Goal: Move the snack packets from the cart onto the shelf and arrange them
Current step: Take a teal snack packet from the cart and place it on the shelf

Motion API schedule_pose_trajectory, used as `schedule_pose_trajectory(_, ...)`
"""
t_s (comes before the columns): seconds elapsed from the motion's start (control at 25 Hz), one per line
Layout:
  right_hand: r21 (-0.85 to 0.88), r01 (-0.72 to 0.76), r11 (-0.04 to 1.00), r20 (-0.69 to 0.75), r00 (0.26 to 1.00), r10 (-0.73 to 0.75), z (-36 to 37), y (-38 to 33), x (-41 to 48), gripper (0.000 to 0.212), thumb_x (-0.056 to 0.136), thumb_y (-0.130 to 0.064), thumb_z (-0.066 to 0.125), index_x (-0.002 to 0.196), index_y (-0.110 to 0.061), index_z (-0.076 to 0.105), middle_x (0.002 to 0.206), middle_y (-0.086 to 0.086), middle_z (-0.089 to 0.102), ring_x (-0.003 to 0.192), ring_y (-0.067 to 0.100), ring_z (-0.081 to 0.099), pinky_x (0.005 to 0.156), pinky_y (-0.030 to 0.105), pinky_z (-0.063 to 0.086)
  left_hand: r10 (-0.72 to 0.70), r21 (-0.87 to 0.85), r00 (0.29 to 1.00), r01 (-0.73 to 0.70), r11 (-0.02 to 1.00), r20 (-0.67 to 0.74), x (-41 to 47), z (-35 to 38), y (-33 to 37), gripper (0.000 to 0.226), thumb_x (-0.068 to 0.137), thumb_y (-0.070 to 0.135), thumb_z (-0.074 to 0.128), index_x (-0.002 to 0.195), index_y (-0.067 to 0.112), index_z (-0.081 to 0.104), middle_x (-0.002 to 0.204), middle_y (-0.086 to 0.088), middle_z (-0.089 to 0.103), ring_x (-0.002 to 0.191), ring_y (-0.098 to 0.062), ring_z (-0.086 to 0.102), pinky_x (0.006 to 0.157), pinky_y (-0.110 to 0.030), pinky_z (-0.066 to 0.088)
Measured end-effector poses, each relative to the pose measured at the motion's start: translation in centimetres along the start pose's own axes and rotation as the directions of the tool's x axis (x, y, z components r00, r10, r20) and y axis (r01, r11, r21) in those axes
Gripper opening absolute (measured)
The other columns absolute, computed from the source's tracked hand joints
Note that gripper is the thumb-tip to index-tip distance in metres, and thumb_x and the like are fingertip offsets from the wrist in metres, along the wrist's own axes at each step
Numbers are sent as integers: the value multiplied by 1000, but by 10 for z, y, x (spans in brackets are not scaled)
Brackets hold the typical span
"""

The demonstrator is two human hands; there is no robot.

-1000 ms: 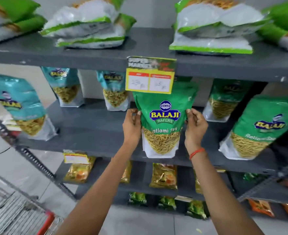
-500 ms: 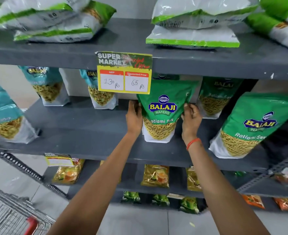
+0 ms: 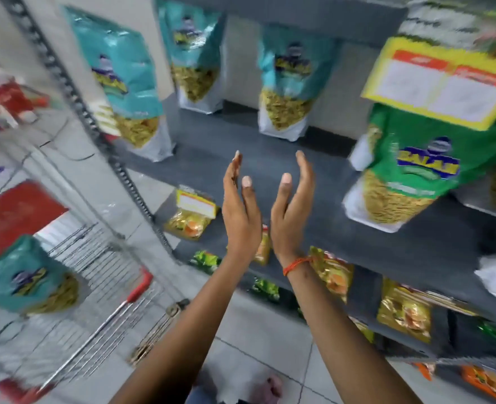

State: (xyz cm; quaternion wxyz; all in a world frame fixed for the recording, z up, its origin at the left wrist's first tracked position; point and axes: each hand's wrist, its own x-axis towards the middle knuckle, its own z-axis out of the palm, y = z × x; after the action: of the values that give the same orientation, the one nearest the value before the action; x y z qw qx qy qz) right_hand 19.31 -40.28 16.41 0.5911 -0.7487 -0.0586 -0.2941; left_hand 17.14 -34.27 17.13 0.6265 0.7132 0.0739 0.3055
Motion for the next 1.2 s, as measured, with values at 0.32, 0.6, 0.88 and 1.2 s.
schedule_pose_trajectory(0.32, 84, -53, 995, 542, 840, -1, 242, -17, -177, 42, 98, -24, 35, 132, 0, 44, 138, 16, 48, 131, 12, 37, 113, 19, 26, -305, 80, 803, 398, 914, -511, 11, -254, -166, 55, 97, 31, 31, 146, 10, 17, 157, -7, 20, 145, -11, 19, 120, -32, 17)
schedule_pose_trajectory(0.6, -57, -95, 994, 815, 570, 101, 373, 27, -285, 38, 98, -18, 40, 135, -6, 43, 143, 13, 45, 134, 20, 38, 112, 24, 29, -405, -24, 527, 587, 809, -747, -3, -393, -267, 56, 100, 23, 32, 147, 7, 7, 157, -12, 15, 142, -14, 19, 115, -21, 17)
schedule_pose_trajectory(0.88, -227, 107, 968, 955, 220, 199, 446, 73, -315, 43, 98, -15, 38, 141, -10, 34, 147, 12, 39, 131, 29, 41, 100, 39, 45, -468, -160, 246, 724, 671, -849, 5, -463, -330, 41, 100, 20, 31, 141, 12, 32, 145, -11, 44, 125, -18, 45, 95, -19, 34)
schedule_pose_trajectory(1.2, -397, -240, 886, 852, 262, 453, 505, 84, -316, 19, 90, -11, 50, 76, -5, 61, 78, 10, 64, 70, 9, 54, 63, 23, 44, -524, -283, 90, 758, 588, -847, 15, -497, -352, 19, 97, 15, 43, 106, 2, 54, 116, -19, 63, 91, -18, 53, 62, -19, 41)
